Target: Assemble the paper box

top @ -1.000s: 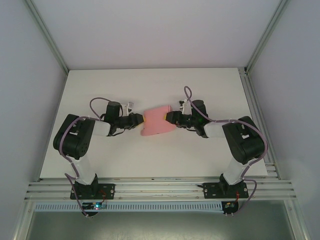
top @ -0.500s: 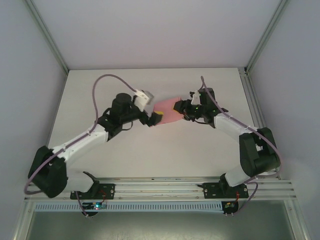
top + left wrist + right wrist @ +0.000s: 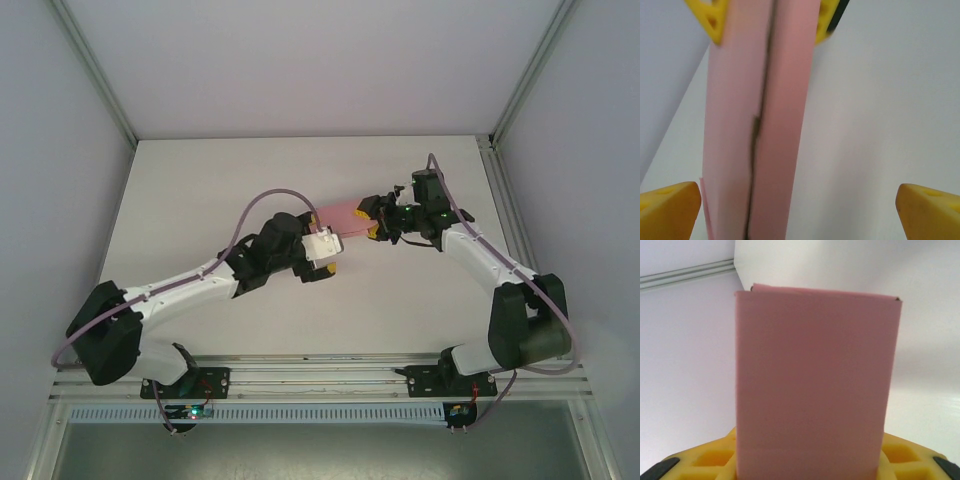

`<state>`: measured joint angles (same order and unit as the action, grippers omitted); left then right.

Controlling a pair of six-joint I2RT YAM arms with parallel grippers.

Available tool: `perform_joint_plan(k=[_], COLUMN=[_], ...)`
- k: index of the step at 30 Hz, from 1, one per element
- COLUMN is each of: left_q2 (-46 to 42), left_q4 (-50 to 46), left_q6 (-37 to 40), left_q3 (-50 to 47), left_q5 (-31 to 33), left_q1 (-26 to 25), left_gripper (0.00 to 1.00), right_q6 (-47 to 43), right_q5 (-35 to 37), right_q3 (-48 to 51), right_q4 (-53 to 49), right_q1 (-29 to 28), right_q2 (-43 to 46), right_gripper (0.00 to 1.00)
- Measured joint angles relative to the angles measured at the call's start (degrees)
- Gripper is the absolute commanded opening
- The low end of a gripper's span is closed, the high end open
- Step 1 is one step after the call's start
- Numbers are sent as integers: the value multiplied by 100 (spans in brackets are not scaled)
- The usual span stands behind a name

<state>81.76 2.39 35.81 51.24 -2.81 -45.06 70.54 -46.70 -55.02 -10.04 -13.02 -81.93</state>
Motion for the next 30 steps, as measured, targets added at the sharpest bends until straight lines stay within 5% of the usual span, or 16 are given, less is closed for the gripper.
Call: perform_joint_plan(k=[7,15,18,19,20,21,27,30], left_q2=[603,627,621,621,621,621,511,498], left_q4=[26,162,129,46,-48,-164,-1272,-2085], left_q6=[490,627,627,612,579,553,413,352], left_q3=[442,461,470,487,514,538,643,909], left_q5=[938,1082,1036,1029,1029,1029,459,-92], left_q1=[-129,-162,-190,-195,-195,-192,-94,179], left_gripper=[68,39,37,37,37,37,37,35], right_q6=[214,269,103,-2,-144,-310,-2496,-3757], right_q5=[-55,83,168,192,245,339,2369,3359], right_q3=[7,20,20,13,9,-11,-1058,-1126], right_q4=[-63,-249,-411,-474,-549,-662,-1961,-1799], right_q1=[-22,-24,-26,-26,-24,-20,-101,-225], right_q2=[122,195,337,393,472,570,1040,1572], right_gripper=[39,52,66,76,97,98,98,98])
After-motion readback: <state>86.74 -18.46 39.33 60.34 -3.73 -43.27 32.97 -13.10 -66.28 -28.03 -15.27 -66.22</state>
